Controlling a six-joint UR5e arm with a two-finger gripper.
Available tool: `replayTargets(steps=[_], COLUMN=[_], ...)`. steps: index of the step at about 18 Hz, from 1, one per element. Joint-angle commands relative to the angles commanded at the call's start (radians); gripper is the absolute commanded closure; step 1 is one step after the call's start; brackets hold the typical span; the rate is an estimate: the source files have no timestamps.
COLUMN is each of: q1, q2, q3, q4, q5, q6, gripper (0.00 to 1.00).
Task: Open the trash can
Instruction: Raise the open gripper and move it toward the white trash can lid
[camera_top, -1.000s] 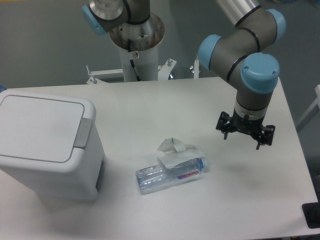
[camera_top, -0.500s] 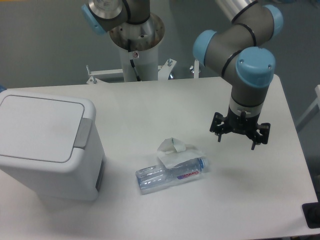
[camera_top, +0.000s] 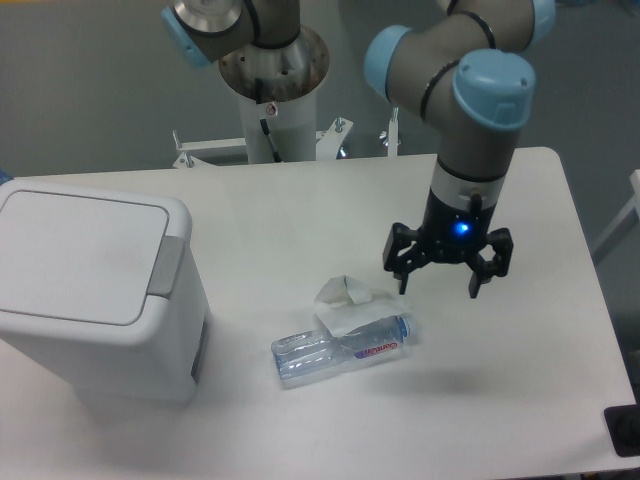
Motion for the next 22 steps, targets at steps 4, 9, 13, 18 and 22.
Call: replayTargets(steps=[4,9,13,18,22], q1=[-0.029,-0.029,-0.057,-0.078,-0.080], q2=[0.031,0.058,0.064,0.074,0.078], q3=[0.011,0.011,0.029,0.035,0.034], q4=[0.000,0.000,0.000,0.000,0.000], q5=[-0.057,-0.118,-0.127,-0.143,-0.169], q6=[-0.072,-0.129,-0.178,-0.195,-0.212], gripper=[0.00,0.00,0.00,0.00,0.00])
